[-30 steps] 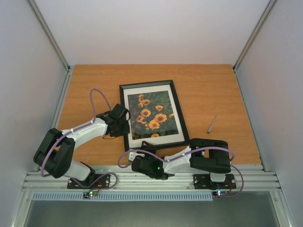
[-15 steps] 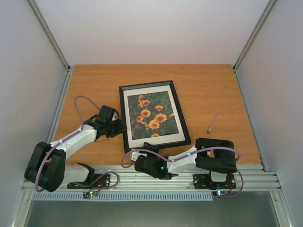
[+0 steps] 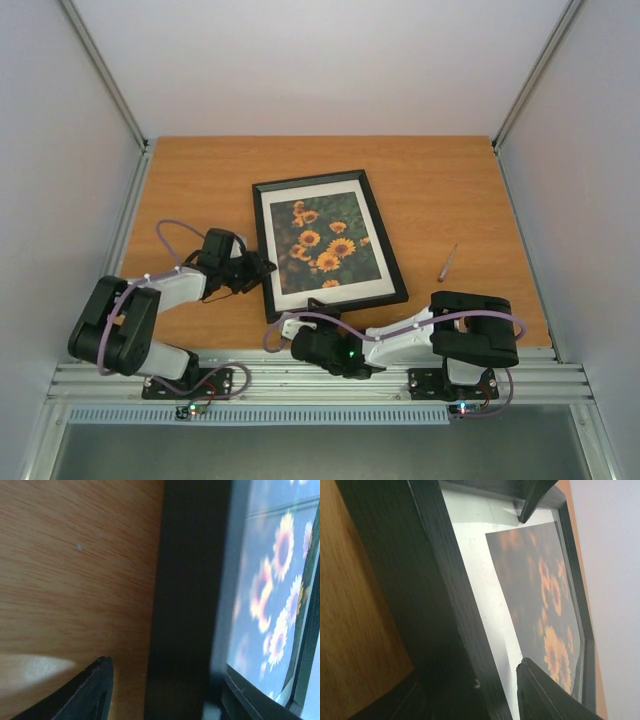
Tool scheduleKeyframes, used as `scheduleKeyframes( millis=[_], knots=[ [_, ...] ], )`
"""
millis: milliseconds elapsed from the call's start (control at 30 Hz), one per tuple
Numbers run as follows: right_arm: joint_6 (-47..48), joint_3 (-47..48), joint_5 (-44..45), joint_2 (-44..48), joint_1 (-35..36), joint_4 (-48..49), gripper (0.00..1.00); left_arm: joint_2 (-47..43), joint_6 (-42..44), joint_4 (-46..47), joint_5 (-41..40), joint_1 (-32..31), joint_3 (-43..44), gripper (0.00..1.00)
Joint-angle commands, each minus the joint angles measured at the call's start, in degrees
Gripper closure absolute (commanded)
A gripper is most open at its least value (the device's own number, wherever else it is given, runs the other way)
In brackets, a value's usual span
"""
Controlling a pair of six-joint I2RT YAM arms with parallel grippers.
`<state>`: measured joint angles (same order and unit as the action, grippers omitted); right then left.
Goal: Take the photo out of the frame
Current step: Turn over the photo frame at the center of the board.
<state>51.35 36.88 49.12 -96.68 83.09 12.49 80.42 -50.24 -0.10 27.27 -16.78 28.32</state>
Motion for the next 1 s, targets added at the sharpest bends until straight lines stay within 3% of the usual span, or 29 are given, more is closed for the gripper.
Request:
scheduleKeyframes(
  millis=[0,233,500,733,967],
  knots=[
    [-1.82,-0.09,1.85,3.52,0.49,4.6,0.58,3.13,-3.68,11.71,4.77,0.71,-0.99,0.48],
    [-2.04,-0.32,1.35,4.34,0.67,4.93,0.58,4.85,-7.77,20.56,8.14,3.09,-2.47,0.51],
    [-2.08,-0.62,1.3,4.72,0.67,5.35,0.54,4.68,-10.93,26.35,9.17,3.33,-4.18,0.68],
    [-3.47,-0.19,0.97,6.18,0.67,2.47,0.45,-5.23,-8.29,16.7,6.24,3.35,-3.08,0.84],
    [-4.77,1.72,-0.01,8.96,0.82,-0.79,0.35,-17.85,-5.82,4.83,1.84,3.33,-1.63,0.92]
  ],
)
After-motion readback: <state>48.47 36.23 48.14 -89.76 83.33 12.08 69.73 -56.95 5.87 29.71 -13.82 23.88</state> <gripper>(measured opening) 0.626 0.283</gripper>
